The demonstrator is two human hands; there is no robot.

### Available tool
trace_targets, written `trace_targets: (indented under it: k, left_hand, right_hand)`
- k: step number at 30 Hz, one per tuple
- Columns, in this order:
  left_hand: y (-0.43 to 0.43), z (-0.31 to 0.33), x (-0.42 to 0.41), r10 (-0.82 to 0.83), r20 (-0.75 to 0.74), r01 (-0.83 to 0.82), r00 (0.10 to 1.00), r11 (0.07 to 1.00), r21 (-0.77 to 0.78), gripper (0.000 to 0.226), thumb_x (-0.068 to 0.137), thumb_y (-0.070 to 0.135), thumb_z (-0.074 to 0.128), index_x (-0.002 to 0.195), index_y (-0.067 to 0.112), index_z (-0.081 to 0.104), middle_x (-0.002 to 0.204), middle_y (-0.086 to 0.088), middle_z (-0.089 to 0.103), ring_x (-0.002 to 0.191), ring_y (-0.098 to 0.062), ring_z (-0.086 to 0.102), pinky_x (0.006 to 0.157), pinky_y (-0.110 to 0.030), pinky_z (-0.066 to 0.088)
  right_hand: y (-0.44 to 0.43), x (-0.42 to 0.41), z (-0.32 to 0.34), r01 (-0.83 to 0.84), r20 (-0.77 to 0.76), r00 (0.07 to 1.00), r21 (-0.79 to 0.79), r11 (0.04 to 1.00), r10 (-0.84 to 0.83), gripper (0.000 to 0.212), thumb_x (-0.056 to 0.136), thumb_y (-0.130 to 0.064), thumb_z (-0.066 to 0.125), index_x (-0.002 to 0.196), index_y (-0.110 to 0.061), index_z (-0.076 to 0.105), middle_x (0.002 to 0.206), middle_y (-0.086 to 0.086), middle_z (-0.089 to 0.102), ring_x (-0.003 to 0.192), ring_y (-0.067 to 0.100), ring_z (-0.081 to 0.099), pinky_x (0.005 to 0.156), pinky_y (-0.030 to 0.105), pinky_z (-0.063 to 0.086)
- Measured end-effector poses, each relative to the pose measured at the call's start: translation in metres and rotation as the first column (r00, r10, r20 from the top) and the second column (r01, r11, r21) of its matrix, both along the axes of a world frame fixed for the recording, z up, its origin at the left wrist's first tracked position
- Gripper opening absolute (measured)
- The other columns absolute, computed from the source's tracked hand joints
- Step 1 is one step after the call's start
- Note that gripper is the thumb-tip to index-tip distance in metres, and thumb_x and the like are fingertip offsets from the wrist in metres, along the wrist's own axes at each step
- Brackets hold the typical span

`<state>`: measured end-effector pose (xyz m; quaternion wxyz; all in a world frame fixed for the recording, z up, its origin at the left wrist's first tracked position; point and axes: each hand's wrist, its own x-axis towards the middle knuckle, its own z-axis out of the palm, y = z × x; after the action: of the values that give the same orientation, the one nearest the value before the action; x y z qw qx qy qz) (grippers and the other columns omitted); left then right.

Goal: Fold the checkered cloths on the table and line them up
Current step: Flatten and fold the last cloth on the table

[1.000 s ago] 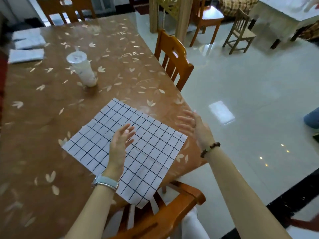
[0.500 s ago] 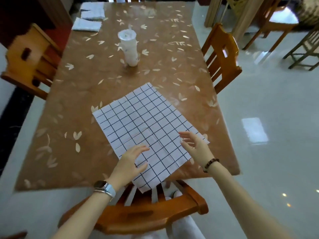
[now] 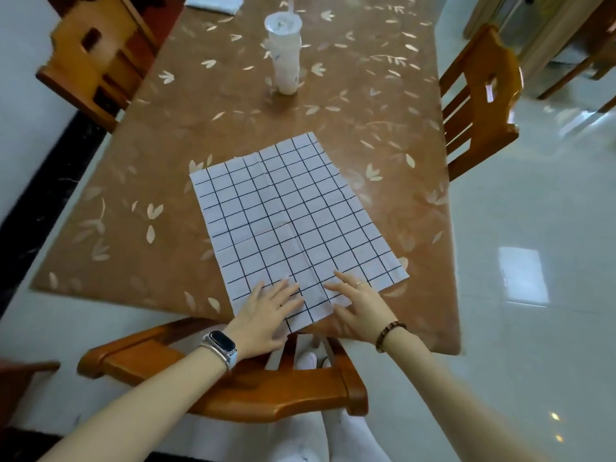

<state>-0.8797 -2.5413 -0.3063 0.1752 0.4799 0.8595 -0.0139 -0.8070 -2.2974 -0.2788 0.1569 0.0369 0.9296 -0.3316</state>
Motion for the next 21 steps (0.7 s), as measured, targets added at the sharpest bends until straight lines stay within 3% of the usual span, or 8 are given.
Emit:
trace_targets:
  k: [3, 7, 15, 21]
  left_hand:
    - [0.008, -0.006, 0.005, 0.008, -0.041, -0.011, 0.999, 0.998, -0.058, 0.099, 0.058, 0.053, 0.083, 0.144, 0.022, 0.044, 0.152, -0.006, 0.042, 0.142, -0.027, 0.038, 0.109, -0.058, 0.036]
    - [0.017, -0.006, 0.008, 0.044, -0.055, -0.045, 0.998, 0.999, -0.018, 0.096, 0.051, 0.035, 0.088, 0.137, 0.018, 0.049, 0.143, -0.008, 0.051, 0.134, -0.03, 0.047, 0.1, -0.056, 0.046]
    - [0.01, 0.003, 0.01, 0.06, -0.036, -0.057, 0.998, 0.995, 0.077, 0.069, 0.063, 0.02, 0.08, 0.127, 0.02, 0.054, 0.136, -0.005, 0.052, 0.13, -0.027, 0.046, 0.1, -0.044, 0.049]
    - [-0.001, -0.001, 0.01, 0.06, -0.061, -0.053, 0.996, 0.993, 0.105, 0.072, 0.058, 0.006, 0.08, 0.124, 0.017, 0.057, 0.134, -0.009, 0.056, 0.126, -0.028, 0.053, 0.098, -0.045, 0.051]
  right_hand:
    - [0.002, 0.001, -0.006, -0.001, 0.015, 1.0, 0.007, 1.0, 0.001, 0.04, 0.094, -0.028, 0.055, 0.134, -0.031, 0.053, 0.153, -0.004, 0.033, 0.139, 0.016, 0.031, 0.112, 0.029, 0.025]
    - [0.003, 0.0, -0.011, 0.026, 0.04, 0.999, -0.01, 1.0, -0.026, 0.041, 0.094, -0.031, 0.054, 0.136, -0.033, 0.05, 0.152, -0.006, 0.034, 0.138, 0.014, 0.032, 0.111, 0.027, 0.025]
    - [-0.003, -0.008, -0.009, 0.001, 0.056, 0.998, -0.033, 0.999, 0.001, 0.043, 0.093, -0.033, 0.054, 0.136, -0.036, 0.048, 0.149, -0.007, 0.037, 0.138, 0.014, 0.032, 0.113, 0.034, 0.03]
    - [-0.015, -0.015, -0.01, -0.074, 0.023, 0.997, 0.016, 0.997, 0.074, 0.047, 0.089, -0.033, 0.06, 0.135, -0.034, 0.049, 0.147, -0.008, 0.039, 0.136, 0.013, 0.033, 0.111, 0.027, 0.027]
